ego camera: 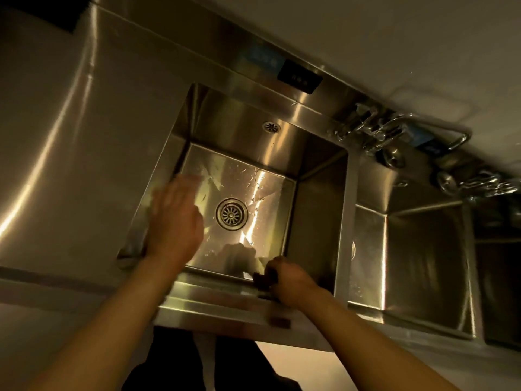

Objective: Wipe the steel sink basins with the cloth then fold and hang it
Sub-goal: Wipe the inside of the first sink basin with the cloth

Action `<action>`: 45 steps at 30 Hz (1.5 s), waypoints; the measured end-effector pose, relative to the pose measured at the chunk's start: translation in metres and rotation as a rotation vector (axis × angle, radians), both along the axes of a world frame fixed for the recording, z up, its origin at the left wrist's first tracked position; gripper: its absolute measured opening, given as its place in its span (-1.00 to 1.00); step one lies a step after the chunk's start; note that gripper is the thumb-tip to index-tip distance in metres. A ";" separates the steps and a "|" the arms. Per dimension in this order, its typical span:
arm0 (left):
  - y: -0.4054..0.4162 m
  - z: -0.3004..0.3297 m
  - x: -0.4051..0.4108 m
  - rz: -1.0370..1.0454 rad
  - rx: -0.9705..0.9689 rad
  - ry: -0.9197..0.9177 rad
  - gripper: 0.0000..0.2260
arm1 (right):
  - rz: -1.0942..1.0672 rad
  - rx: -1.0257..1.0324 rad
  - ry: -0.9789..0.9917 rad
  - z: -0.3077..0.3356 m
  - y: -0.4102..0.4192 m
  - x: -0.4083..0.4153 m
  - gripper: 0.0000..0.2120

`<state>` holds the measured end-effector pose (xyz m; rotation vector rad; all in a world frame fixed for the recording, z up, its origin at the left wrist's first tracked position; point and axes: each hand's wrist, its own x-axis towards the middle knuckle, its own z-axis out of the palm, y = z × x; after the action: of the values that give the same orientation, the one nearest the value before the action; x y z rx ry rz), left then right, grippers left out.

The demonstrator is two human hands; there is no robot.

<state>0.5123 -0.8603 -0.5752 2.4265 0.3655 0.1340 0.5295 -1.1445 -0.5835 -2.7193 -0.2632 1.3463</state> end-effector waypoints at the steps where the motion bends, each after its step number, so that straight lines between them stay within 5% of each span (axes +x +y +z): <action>1: -0.026 0.002 -0.009 -0.049 -0.031 0.038 -0.41 | 0.072 -0.032 0.002 0.000 -0.003 0.004 -0.79; 7: -0.134 -0.014 -0.045 -0.421 0.070 0.331 -0.55 | 0.594 -0.346 0.093 -0.024 -0.019 0.014 -0.62; 16: -0.145 -0.015 -0.045 -0.385 0.193 0.352 -0.54 | 1.031 -0.529 0.230 -0.078 -0.044 0.035 -0.48; 22: -0.144 -0.013 -0.044 -0.361 0.205 0.299 -0.69 | 1.023 -0.643 0.101 -0.090 -0.031 0.099 -0.54; 33: -0.146 -0.011 -0.042 -0.346 0.277 0.337 -0.72 | 0.903 -0.789 -0.241 -0.070 -0.028 0.246 -0.35; 39: -0.146 -0.009 -0.042 -0.347 0.252 0.329 -0.64 | 1.004 -0.742 -0.078 -0.083 -0.032 0.173 -0.39; 45: -0.146 -0.011 -0.044 -0.335 0.236 0.339 -0.64 | 1.060 -0.616 0.333 -0.085 -0.034 0.068 -0.44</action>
<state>0.4685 -1.0058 -0.5859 2.7066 0.0880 -0.4058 0.5973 -1.1780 -0.6680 -2.7482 -1.6684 2.4053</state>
